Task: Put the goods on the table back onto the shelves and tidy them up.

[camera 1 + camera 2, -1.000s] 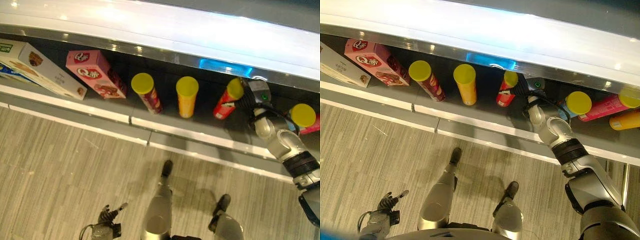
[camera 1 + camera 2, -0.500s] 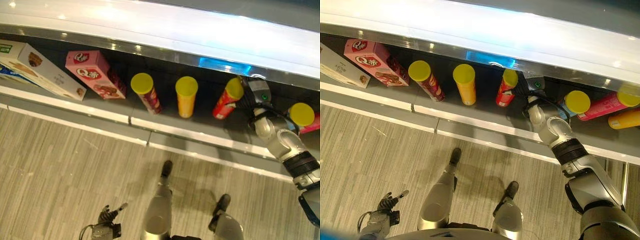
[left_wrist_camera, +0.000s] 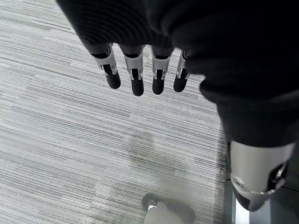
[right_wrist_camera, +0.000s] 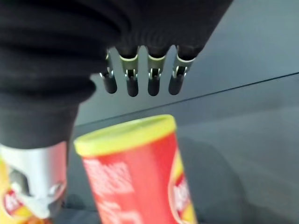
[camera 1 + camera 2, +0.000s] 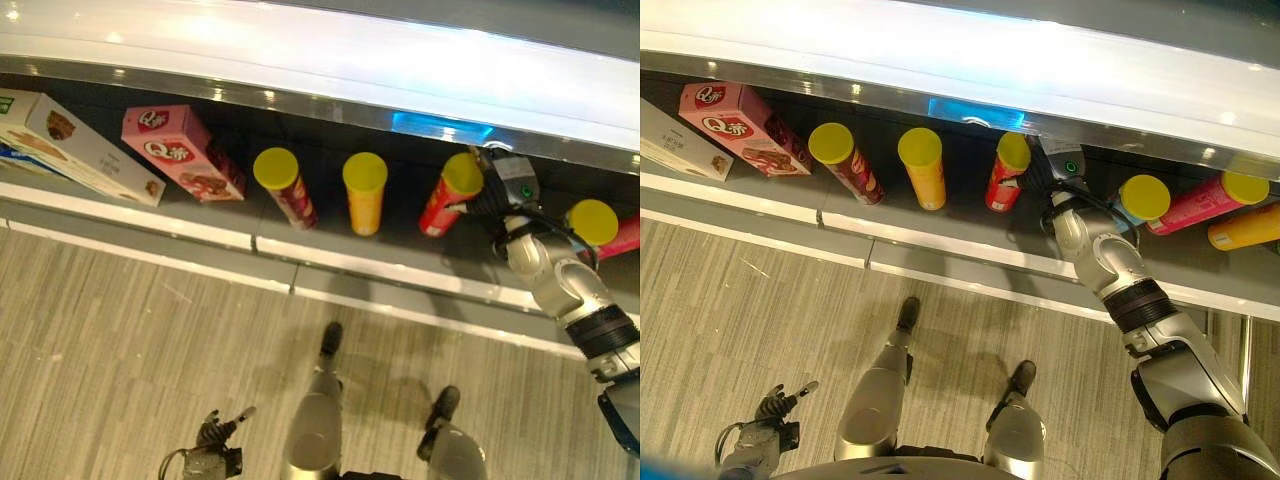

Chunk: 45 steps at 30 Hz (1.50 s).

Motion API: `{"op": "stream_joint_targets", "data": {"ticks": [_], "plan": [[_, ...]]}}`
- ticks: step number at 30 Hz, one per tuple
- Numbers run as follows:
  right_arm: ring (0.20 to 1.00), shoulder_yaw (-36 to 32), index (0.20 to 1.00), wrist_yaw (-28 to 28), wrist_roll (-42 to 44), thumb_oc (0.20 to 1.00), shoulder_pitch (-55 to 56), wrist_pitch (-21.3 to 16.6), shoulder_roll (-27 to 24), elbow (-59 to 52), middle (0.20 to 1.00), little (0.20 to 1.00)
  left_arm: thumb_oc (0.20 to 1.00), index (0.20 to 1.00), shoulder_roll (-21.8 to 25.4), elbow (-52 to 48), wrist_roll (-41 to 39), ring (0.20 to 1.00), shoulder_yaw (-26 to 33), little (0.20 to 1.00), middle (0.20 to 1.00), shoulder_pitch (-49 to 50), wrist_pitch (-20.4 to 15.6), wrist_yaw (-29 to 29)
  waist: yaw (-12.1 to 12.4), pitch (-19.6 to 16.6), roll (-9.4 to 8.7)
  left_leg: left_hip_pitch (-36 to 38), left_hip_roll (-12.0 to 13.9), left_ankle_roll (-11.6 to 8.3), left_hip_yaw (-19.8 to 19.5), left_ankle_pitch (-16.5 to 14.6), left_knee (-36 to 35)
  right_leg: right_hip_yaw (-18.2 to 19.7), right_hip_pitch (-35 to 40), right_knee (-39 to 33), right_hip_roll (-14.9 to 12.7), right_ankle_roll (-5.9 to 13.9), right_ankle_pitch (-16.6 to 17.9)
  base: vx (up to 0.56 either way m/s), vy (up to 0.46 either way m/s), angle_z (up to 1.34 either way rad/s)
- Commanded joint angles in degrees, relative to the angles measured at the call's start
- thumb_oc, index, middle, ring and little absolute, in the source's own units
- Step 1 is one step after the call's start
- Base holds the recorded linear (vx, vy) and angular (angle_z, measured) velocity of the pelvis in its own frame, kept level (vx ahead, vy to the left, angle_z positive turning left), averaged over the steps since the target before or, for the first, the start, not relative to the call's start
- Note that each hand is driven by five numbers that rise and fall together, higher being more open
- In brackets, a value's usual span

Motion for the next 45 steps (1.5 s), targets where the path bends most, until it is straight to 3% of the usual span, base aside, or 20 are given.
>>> {"op": "stream_joint_targets", "data": {"ticks": [1, 8, 16, 25, 29, 36, 43, 45], "plan": [[1.0, -1.5, 1.0, -0.4, 2.8, 1.0, 1.8, -2.3, -0.8, -4.9, 1.0, 1.0, 1.0, 1.0, 1.9, 2.2, 1.6, 1.0, -0.2, 1.0, 1.0, 1.4, 0.7, 1.9, -0.6, -4.9, -2.37, 3.9, 6.6, -1.18, 2.5, -10.6, 3.4, 4.3, -4.1, 7.7, -4.6, 0.49, -5.8, 0.0, 0.0, 0.0], [1.0, -4.1, 1.0, 0.8, 5.7, 1.0, 7.6, -4.5, -0.8, -12.7, 1.0, 1.0, 1.0, 1.0, 1.9, 2.3, 2.5, 1.0, 0.1, 1.0, 1.0, 0.8, 1.1, 2.3, -1.7, -6.6, -3.85, 5.6, 7.5, -1.47, 3.2, -9.7, 0.5, 4.1, -3.0, 5.1, -3.8, 0.78, -4.7, 0.0, 0.0, -0.01], [1.0, -9.2, 1.0, 2.9, 9.8, 1.0, 16.4, -5.8, -1.8, -17.5, 1.0, 1.0, 1.0, 1.0, 1.6, 1.8, 4.1, 1.0, 1.6, 1.0, 1.0, 0.6, 1.4, 2.8, -4.6, -10.2, -5.32, 9.3, 8.7, -1.68, 6.3, -7.9, -4.6, 4.9, -1.8, 1.1, -2.1, 1.25, -2.5, 0.03, 0.02, -0.09], [1.0, -23.1, 1.0, 1.6, 10.3, 1.0, 32.8, -5.5, -3.0, -21.5, 1.0, 1.0, 1.0, 1.0, 0.4, 1.5, 7.0, 1.0, 3.1, 1.0, 1.0, 2.0, 1.4, 2.7, -9.0, -13.9, -5.23, 14.4, 8.7, -1.5, 10.8, -8.0, -7.5, 7.8, -1.1, -1.2, -1.2, 1.7, -1.3, 0.04, 0.033, -0.23], [1.0, -29.2, 1.0, 0.8, 13.5, 1.0, 39.7, -5.2, 0.4, -19.9, 1.0, 1.0, 1.0, 1.0, -0.2, 1.3, 8.1, 1.0, 3.0, 1.0, 1.0, 2.3, 1.3, 2.3, -11.1, -15.1, -4.84, 15.9, 8.3, -1.18, 12.6, -8.5, -7.7, 9.5, -1.3, -1.3, -1.3, 1.81, -0.9, 0.06, 0.04, -0.33], [1.0, -40.5, 1.0, 0.7, 29.2, 1.0, 47.6, -6.7, 7.2, -12.9, 1.0, 1.0, 1.0, 1.0, -1.2, 1.2, 7.7, 1.0, 3.6, 1.0, 1.0, 3.0, 1.1, 1.1, -14.8, -16.3, -4.46, 17.6, 7.8, -0.73, 14.5, -9.4, -7.5, 11.7, -1.9, -0.8, -1.7, 2.03, -0.6, 0.05, 0.03, -0.2], [1.0, -41.8, 1.0, 4.4, 37.0, 1.0, 50.5, -6.7, 7.7, -3.7, 1.0, 1.0, 1.0, 1.0, -0.6, 0.7, 7.2, 1.0, 3.7, 1.0, 1.0, 3.6, 1.2, -0.4, -15.8, -16.2, -4.8, 18.0, 7.8, -0.92, 15.4, -9.7, -7.1, 12.7, -2.3, -0.1, -1.8, 2.18, -0.5, 0.02, 0.009, -0.1], [1.0, -40.0, 1.0, 7.8, 44.6, 1.0, 51.1, -6.2, 10.6, 8.6, 1.0, 1.0, 1.0, 1.0, -0.3, 0.1, 5.7, 1.0, 3.1, 1.0, 1.0, 3.4, 0.7, -1.3, -16.0, -15.8, -5.12, 17.9, 7.7, -1.05, 15.4, -9.7, -6.8, 12.8, -2.4, 0.2, -1.9, 2.27, -0.6, 0.0, 0.0, 0.0]]}}
